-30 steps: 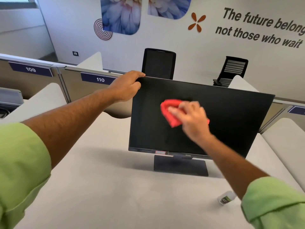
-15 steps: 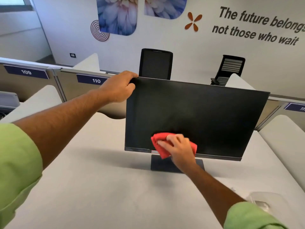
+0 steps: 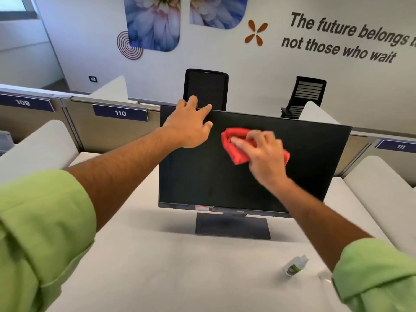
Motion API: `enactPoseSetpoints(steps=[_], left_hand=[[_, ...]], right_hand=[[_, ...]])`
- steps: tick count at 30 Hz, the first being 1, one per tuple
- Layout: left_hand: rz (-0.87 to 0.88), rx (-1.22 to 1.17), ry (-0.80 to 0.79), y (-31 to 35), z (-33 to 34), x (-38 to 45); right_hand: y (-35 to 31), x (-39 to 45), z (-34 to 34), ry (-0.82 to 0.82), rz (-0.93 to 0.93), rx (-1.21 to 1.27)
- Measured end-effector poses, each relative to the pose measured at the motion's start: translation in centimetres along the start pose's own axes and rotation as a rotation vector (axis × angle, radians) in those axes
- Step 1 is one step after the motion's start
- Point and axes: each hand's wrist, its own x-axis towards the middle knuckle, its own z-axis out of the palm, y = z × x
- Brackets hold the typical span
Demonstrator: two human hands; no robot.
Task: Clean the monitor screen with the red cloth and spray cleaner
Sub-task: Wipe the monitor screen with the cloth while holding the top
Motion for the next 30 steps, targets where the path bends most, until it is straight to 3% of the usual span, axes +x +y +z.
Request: enactPoseSetpoints(steps=[3,8,11,14,18,24,27,30], left_hand=[[-0.008,-0.008,0.027,0.3,0.0,0.3],[-0.017,-0.039,0.041,-0.1,0.0,0.2],[-0.013,-0.04,0.04,-0.5,-0.1,0.0],[-0.013,-0.03,0.034,-0.3,-0.3,-0.2],[-0.012,-0.022,0.022,0.1,-0.5,-0.2],[-0.029,-0.043,0.013,0.2,-0.6,-0.3],[-0.035,-0.047,0.011,0.4,-0.6,-0.3],[-0.037,-0.046,0.018,0.5,-0.4,-0.4]], right_hand=[[2.7,3.0,-0.9,0.006,0.08,-0.027],[-1.2,-1.6,2.6,0.118,0.164,0.034],[-5.0,-8.1,5.7,0.078,0.036,0.095],[-7.3,-14.2,8.0,-0.091,-0.176,0.122],[-5.5,-13.6,7.7,-0.157,-0.344,0.117],[3.3,-2.0,1.7,0.114,0.038,0.037],[7.1,2.8,-0.7,0.113,0.195,0.009],[5.4,1.9,-0.1,0.125,0.262,0.035]])
